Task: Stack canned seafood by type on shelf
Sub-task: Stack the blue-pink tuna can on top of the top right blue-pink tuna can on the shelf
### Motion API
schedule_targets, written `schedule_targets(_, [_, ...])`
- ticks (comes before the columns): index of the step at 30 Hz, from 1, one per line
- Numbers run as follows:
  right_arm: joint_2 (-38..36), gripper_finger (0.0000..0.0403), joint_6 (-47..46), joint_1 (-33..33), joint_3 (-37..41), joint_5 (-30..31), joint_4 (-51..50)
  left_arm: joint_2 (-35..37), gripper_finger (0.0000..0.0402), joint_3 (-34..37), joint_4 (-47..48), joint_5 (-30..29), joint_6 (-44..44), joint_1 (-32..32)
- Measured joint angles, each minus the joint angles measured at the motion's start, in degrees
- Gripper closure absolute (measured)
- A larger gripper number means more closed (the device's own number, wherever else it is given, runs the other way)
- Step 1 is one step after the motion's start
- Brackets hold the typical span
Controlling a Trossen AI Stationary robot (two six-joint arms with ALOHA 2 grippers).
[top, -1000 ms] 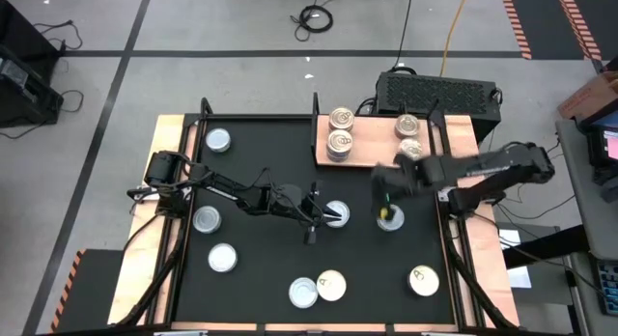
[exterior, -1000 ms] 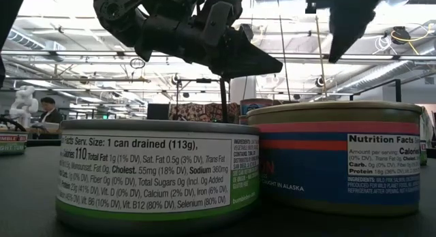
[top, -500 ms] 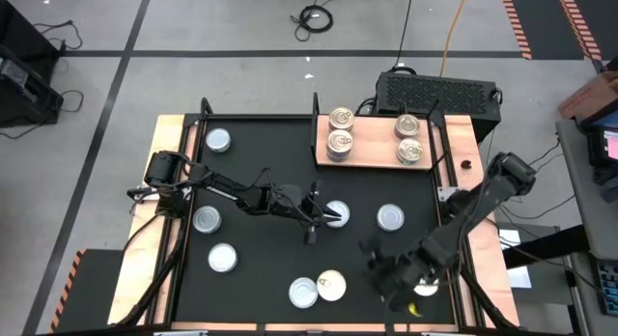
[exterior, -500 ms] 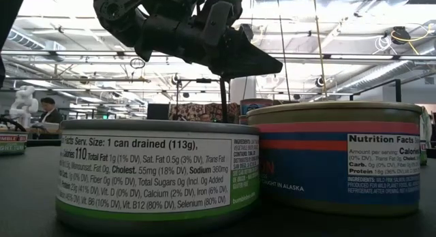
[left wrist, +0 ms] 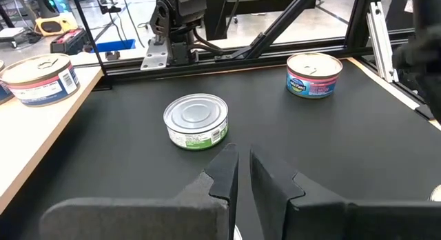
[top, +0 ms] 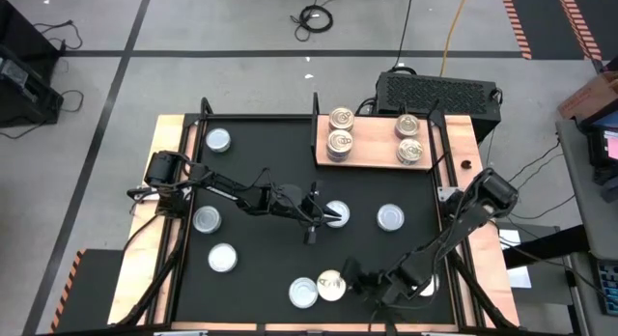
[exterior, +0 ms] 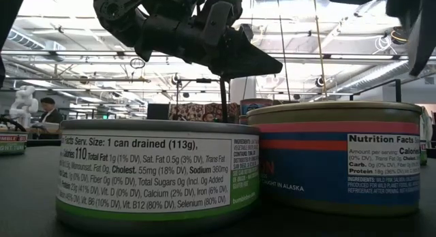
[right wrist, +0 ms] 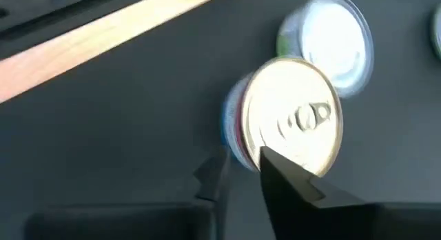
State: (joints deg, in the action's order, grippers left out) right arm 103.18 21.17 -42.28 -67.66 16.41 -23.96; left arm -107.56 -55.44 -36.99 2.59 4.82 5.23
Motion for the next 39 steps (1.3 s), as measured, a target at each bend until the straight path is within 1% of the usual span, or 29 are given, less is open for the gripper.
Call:
schedule_targets(3, [1.56,0.0286,4.72,0.00,0.00,0.85,1.36,0.01,0.0359,0.00,0.04,0.00,0.02,0.00])
schedule_targets(7, [2.03,0.0246,7.40,0.02,0.00,5.85,4.13,0.00,0.0359,0.00,0.14,0.00,0.02,0.02])
schedule_targets(10, [2.03,0.0231,8.16,0.07,0.00,6.12,5.32,-0.01,0.0359,0.00,0.28,0.00,0.02,0.02])
schedule_targets(14, [2.69,0.0232,8.26,0.28,0.00,4.43,5.42,-0.01,0.0359,0.00,0.26,0.00,0.02,0.02])
schedule_targets(19, [5.51,0.0243,9.84,0.33,0.00,4.34,6.06,-0.01,0.0359,0.00,0.26,0.00,0.03,0.02])
schedule_targets(24, [6.63,0.0264,11.26,0.30,0.04,7.98,6.35,-0.01,0.0359,0.00,0.26,0.00,0.03,0.02])
schedule_targets(30, [6.64,0.0320,10.28,0.31,0.04,8.78,6.53,-0.01,0.0359,0.00,0.24,0.00,0.04,0.02])
schedule_targets(35, [6.61,0.0383,9.44,0.28,0.04,8.87,6.63,-0.01,0.0359,0.00,0.24,0.00,0.04,0.02])
schedule_targets(37, [6.57,0.0396,8.36,0.28,0.02,9.07,6.81,-0.01,0.0359,0.00,0.24,0.00,0.03,0.02])
schedule_targets(39, [6.57,0.0396,6.75,0.33,0.02,9.37,6.76,-0.01,0.0359,0.00,0.24,0.00,0.04,0.02])
